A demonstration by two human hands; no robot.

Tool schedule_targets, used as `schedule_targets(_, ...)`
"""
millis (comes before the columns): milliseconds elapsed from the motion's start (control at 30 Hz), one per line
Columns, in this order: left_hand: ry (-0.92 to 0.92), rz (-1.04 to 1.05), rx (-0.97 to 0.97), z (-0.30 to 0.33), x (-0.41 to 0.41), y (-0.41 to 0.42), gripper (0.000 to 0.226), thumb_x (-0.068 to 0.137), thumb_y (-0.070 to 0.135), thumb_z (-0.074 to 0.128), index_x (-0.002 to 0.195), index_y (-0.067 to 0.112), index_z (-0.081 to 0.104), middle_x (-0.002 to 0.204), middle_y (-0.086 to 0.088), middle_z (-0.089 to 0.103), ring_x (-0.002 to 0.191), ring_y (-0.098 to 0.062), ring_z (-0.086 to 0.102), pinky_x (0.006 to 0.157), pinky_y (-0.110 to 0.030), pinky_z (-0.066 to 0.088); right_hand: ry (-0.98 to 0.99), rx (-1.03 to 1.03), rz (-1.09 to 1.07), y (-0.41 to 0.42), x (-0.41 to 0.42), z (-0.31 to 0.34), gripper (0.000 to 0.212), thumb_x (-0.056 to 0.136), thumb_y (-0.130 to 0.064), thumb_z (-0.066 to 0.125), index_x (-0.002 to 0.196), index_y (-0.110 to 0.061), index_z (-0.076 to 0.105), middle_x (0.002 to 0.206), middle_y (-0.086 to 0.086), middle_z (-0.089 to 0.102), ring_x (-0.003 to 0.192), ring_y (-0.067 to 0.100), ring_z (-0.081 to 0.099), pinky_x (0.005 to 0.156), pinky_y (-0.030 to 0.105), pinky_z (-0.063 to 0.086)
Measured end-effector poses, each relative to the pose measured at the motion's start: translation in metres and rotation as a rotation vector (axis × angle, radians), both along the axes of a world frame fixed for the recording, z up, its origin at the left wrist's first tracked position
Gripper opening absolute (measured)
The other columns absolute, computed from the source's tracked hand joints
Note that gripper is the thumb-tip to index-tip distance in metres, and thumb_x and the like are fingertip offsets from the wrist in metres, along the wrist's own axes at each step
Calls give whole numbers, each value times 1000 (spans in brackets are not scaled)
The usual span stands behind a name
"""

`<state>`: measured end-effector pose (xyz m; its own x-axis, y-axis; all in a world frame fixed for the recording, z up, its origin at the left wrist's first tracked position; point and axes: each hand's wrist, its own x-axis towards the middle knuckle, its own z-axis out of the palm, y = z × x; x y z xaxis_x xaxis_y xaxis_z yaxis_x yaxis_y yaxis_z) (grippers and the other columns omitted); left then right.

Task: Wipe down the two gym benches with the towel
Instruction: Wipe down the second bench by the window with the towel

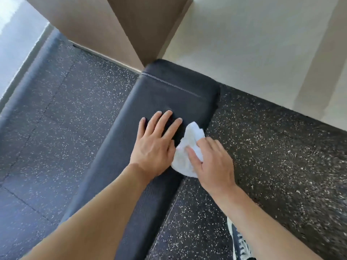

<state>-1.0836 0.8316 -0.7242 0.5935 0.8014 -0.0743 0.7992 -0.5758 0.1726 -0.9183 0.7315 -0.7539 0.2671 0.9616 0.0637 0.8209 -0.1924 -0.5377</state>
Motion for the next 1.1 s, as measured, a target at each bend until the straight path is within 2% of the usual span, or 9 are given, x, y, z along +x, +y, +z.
schedule_targets(133,-51,0,48,-14,-4,3,67,91,31,52,158,28,45,167,-2,35,155,-32,32,126,-59,21,244,53,-292,18,15,0,45,105,-56,39,95,-14,55,90,-5,56,81,21,52,65,40,45)
schedule_targets(233,-73,-1,64,-17,-2,4,65,90,32,50,155,28,47,166,-4,38,154,-33,33,125,-60,22,396,138,-511,46,30,-4,44,105,-58,40,88,-18,48,82,-6,51,77,19,48,66,43,43)
schedule_targets(467,-87,-10,68,-23,-4,5,66,89,30,48,155,28,48,164,-5,39,153,-34,34,122,-62,27,596,247,-785,95,1,-20,34,105,-50,49,93,-18,49,91,-6,53,80,13,47,70,32,37)
schedule_targets(567,-73,-18,61,-23,-4,5,67,90,32,46,156,29,46,165,-4,38,154,-32,33,123,-61,25,695,238,-833,62,-30,-20,33,106,-48,47,88,-20,47,83,-7,53,78,16,50,68,36,38)
schedule_targets(667,-59,-18,53,-22,-4,5,65,91,34,45,157,31,45,166,-3,37,154,-31,32,123,-61,25,800,210,-806,17,-72,-18,24,105,-46,47,93,-26,53,92,-10,62,87,15,59,76,40,48)
schedule_targets(767,-62,-18,47,-22,-4,5,66,90,33,45,157,31,44,166,-3,37,155,-31,32,123,-62,26,820,197,-803,-2,-92,-18,21,104,-46,46,96,-29,55,95,-12,64,90,14,62,77,40,49)
schedule_targets(867,-63,-21,47,-21,-4,5,64,92,33,44,156,28,46,165,-5,38,155,-32,32,122,-62,26,795,149,-822,17,-75,-16,31,103,-50,43,91,-23,52,84,-7,61,82,19,59,73,45,48)
schedule_targets(967,-54,-37,56,-23,-4,5,66,91,32,45,156,26,47,165,-6,38,154,-33,33,122,-63,27,792,192,-847,62,-31,-17,31,104,-49,45,88,-23,50,79,-6,58,76,16,56,68,40,43)
schedule_targets(1100,-51,-43,71,-25,-5,7,66,90,32,46,156,28,46,165,-6,38,153,-34,34,121,-64,28,835,240,-894,120,27,-20,36,105,-46,47,94,-13,57,85,1,65,83,22,60,80,46,49)
